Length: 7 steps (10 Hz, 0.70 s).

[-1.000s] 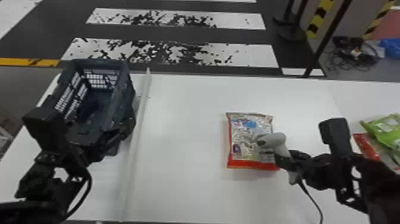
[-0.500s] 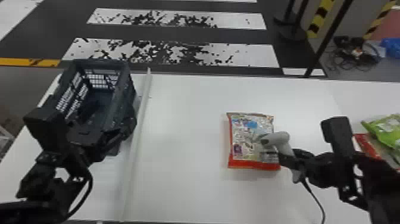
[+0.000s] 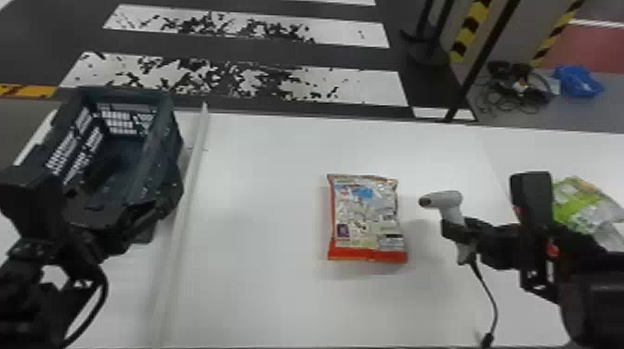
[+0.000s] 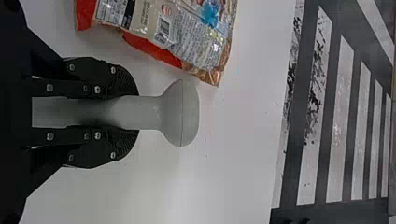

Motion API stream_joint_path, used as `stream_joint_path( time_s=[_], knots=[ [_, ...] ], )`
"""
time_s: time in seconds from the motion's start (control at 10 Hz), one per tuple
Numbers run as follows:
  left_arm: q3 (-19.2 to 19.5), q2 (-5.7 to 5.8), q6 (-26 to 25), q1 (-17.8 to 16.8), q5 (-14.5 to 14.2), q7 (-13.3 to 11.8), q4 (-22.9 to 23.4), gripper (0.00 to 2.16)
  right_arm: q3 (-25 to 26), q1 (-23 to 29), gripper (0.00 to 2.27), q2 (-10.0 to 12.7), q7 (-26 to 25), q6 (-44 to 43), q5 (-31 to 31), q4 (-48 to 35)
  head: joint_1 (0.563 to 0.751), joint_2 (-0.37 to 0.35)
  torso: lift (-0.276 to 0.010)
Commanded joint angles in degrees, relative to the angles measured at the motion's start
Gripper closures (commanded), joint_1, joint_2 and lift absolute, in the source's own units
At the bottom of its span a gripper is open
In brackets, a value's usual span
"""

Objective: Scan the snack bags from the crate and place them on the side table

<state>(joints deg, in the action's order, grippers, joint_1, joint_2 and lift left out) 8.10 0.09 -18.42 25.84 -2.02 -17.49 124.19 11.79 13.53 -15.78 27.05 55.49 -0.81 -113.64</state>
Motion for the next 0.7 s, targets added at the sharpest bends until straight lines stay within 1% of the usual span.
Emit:
stream_joint_path(
  time_s=[0.0, 0.1, 0.3, 0.6],
  knots=[
    [-0.01, -0.24, 0.0, 0.0, 0.0, 0.0, 0.0, 0.09, 1.04, -1.84, 2.01, -0.22, -0.59, -3.32, 0.02, 4.83, 0.695, -0.128, -0.094],
    [0.07, -0.24, 0.0, 0.09, 0.0, -0.09, 0.09, 0.09, 1.13, -2.81, 2.01, -0.75, -1.38, -5.08, -0.07, 7.55, 0.695, -0.149, -0.094],
    [0.07, -0.24, 0.0, 0.26, -0.09, -0.18, 0.27, 0.09, 1.13, -4.48, 2.01, -1.1, -2.18, -7.54, -0.24, 11.86, 0.695, -0.171, -0.094],
    [0.07, -0.24, 0.0, 0.26, -0.09, -0.18, 0.27, 0.09, 0.95, -5.36, 1.99, -1.71, -2.7, -8.77, -0.77, 14.76, 0.695, -0.194, -0.094]
  ],
)
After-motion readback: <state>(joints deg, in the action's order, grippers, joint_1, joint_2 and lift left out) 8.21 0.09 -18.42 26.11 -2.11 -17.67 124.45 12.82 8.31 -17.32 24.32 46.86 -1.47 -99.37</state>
